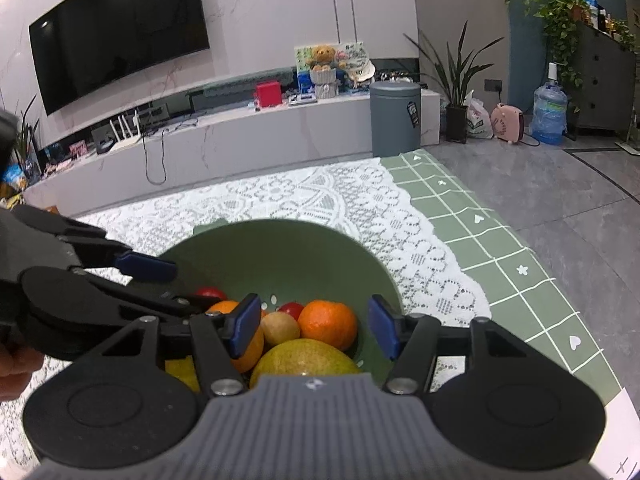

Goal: Organize fruits
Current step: 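Open the left gripper releasing the tomato and withdraw both grippers from the colander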

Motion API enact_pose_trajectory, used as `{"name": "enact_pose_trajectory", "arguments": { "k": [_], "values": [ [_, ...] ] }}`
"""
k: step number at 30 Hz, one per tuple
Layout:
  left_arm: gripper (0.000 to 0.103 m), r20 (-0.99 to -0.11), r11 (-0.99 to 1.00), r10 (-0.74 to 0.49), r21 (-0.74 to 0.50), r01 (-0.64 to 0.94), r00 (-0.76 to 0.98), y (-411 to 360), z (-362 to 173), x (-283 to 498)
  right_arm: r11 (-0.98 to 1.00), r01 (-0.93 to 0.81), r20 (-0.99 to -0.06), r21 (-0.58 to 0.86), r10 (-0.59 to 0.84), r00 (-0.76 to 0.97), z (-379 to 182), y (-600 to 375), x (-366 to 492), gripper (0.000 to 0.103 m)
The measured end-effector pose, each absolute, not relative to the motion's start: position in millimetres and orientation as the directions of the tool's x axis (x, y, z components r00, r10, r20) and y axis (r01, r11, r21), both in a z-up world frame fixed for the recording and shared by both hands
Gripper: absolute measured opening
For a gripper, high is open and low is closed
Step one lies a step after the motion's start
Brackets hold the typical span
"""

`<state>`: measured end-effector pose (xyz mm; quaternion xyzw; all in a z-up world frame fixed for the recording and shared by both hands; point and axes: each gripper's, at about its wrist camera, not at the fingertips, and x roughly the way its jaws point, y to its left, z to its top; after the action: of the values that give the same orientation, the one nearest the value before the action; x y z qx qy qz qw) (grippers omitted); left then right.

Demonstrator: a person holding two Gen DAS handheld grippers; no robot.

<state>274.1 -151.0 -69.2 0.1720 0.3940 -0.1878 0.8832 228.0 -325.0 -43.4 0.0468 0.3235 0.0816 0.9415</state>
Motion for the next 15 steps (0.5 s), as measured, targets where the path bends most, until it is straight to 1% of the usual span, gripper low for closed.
{"name": "enact_pose_trajectory", "arguments": {
  "k": [1,3,6,8,9,11,13,14,15],
  "values": [
    [0.066,-0.753,0.873,-0.2,0.153,0.463,0.627,-149.4,-66.2,271.5,0.982,-0.119,-0.594,0.148,0.184,0.783,-42.1,-326.2,227.5,0.059],
    [0.068,-0.735,0.881,-0.205,0.149,0.449,0.646,-145.4,-59.6,265.7,0.981,-0.112,-0.576,0.157,0.183,0.797,-39.7,-327.7,225.0,0.066],
    [0.073,-0.702,0.897,-0.215,0.132,0.421,0.679,-135.9,-48.8,255.7,0.983,-0.103,-0.536,0.15,0.168,0.827,-34.3,-326.2,218.4,0.072],
    [0.073,-0.678,0.911,-0.208,0.128,0.392,0.705,-128.6,-41.1,248.8,0.984,-0.103,-0.507,0.147,0.164,0.846,-31.1,-324.5,212.2,0.076],
    [0.073,-0.665,0.918,-0.205,0.123,0.377,0.718,-124.1,-36.9,244.9,0.984,-0.105,-0.491,0.145,0.163,0.856,-29.2,-323.5,208.8,0.079],
    [0.074,-0.633,0.932,-0.2,0.111,0.344,0.748,-114.8,-27.7,235.4,0.984,-0.113,-0.455,0.135,0.163,0.875,-25.4,-320.7,200.1,0.085],
    [0.077,-0.596,0.943,-0.193,0.106,0.314,0.78,-105.9,-19.5,225.8,0.986,-0.119,-0.425,0.121,0.16,0.891,-21.8,-316.9,190.9,0.086],
    [0.078,-0.576,0.947,-0.189,0.107,0.303,0.795,-102.1,-15.0,220.4,0.986,-0.119,-0.412,0.114,0.156,0.898,-20.3,-315.0,185.9,0.091],
    [0.08,-0.558,0.949,-0.187,0.109,0.295,0.809,-98.8,-11.2,214.7,0.987,-0.117,-0.4,0.11,0.152,0.904,-19.0,-313.1,181.0,0.093]
  ]
}}
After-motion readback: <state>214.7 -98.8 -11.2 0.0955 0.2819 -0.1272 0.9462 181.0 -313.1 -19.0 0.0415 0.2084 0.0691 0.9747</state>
